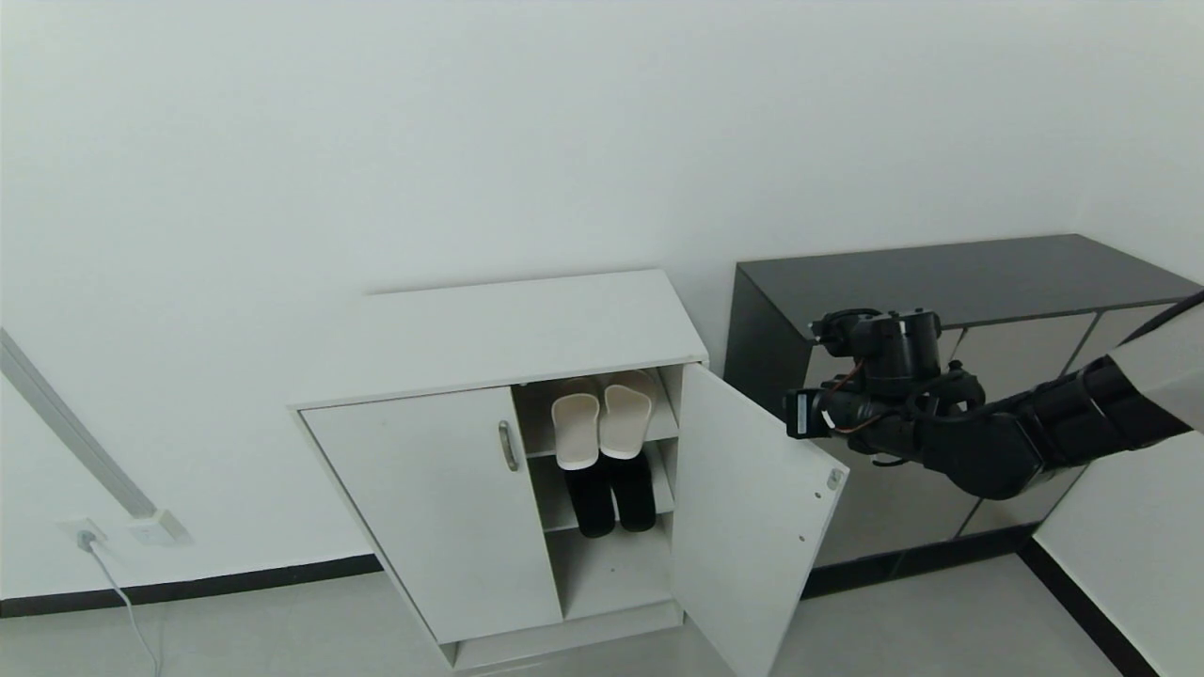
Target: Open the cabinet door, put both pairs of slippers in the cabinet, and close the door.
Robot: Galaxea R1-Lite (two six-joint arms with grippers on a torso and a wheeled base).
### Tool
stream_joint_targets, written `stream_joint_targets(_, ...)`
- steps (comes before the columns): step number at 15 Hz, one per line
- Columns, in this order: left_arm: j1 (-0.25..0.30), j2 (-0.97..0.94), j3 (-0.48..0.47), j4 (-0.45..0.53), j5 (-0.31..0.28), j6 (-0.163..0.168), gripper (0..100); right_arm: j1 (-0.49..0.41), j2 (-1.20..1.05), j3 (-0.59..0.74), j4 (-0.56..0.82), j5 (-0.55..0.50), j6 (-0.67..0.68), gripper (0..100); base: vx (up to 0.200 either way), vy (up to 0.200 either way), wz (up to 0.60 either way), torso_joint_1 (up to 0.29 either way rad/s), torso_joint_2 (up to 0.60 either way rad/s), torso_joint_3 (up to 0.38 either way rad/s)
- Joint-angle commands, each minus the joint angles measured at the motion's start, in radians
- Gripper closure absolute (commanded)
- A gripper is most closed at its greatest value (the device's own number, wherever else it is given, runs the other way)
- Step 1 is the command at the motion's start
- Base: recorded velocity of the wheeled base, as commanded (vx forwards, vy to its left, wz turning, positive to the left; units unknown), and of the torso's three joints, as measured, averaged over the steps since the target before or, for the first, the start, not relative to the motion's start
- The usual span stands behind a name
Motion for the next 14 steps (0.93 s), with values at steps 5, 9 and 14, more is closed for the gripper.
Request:
stream_joint_targets(5,0.0,0.001,0.0,0.0,0.0,0.0,100,-0.026,0.04,0.006,-0.007,-0.014,-0.007,100,0.0,0.0,0.0,0.0,0.0,0.0)
stream_joint_targets(9,0.0,0.001,0.0,0.0,0.0,0.0,100,-0.033,0.06,0.006,-0.007,-0.016,-0.007,100,0.0,0.0,0.0,0.0,0.0,0.0)
stream_joint_targets(14,0.0,0.001,0.0,0.0,0.0,0.0,100,-0.036,0.072,0.009,-0.007,-0.016,-0.007,100,0.0,0.0,0.0,0.0,0.0,0.0)
